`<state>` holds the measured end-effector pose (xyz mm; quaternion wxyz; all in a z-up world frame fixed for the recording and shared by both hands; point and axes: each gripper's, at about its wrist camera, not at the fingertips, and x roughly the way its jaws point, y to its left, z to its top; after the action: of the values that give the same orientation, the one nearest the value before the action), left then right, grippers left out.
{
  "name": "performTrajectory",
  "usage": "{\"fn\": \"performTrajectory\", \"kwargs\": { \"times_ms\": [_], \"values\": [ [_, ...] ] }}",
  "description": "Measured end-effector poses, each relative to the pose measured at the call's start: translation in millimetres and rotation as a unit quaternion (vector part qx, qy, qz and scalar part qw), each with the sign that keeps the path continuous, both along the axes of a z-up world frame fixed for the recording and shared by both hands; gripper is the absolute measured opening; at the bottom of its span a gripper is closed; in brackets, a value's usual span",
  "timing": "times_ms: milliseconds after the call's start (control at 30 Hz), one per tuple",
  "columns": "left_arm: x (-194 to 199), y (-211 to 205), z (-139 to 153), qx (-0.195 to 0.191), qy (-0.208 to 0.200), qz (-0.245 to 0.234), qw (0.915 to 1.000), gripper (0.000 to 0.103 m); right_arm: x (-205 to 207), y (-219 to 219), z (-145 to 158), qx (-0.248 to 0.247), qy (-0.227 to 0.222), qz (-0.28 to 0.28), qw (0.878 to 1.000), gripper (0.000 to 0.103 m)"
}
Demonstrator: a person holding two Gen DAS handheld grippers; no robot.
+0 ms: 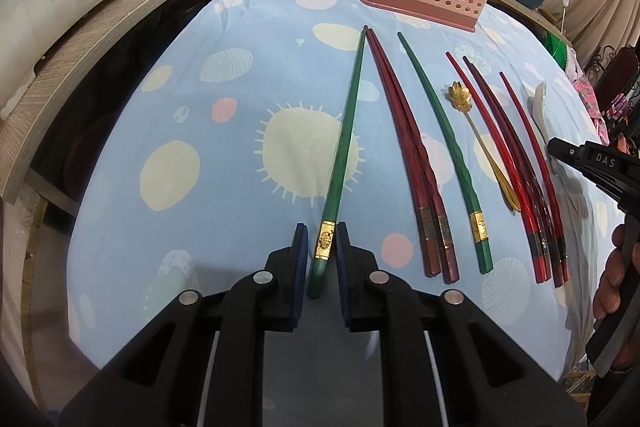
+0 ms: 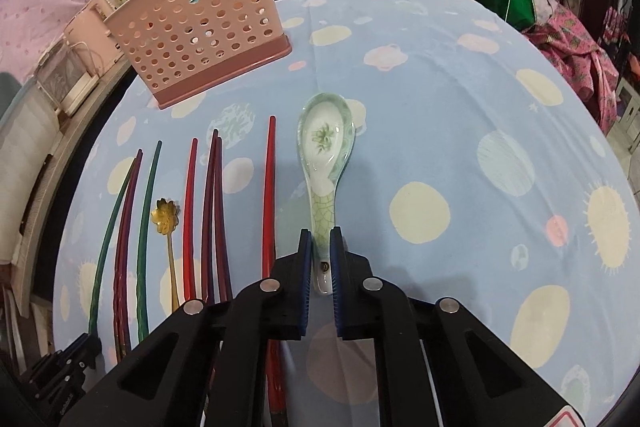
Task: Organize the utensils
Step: 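Lift the green chopstick with the left tool while the right tool carries the spoon to the basket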
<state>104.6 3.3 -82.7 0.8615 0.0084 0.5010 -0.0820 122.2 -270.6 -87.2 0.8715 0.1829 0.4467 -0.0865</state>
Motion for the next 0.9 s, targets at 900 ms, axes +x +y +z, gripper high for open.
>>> {"fn": "performTrajectory", "kwargs": {
  "times_ms": [900],
  "values": [
    [-14.1,12.5,25.6,-0.041,-0.019,0.004,0.999,0.007,-40.1,-0.1,30.2,-0.002,-0.032,0.009,0.999,0.009]
  ]
}}
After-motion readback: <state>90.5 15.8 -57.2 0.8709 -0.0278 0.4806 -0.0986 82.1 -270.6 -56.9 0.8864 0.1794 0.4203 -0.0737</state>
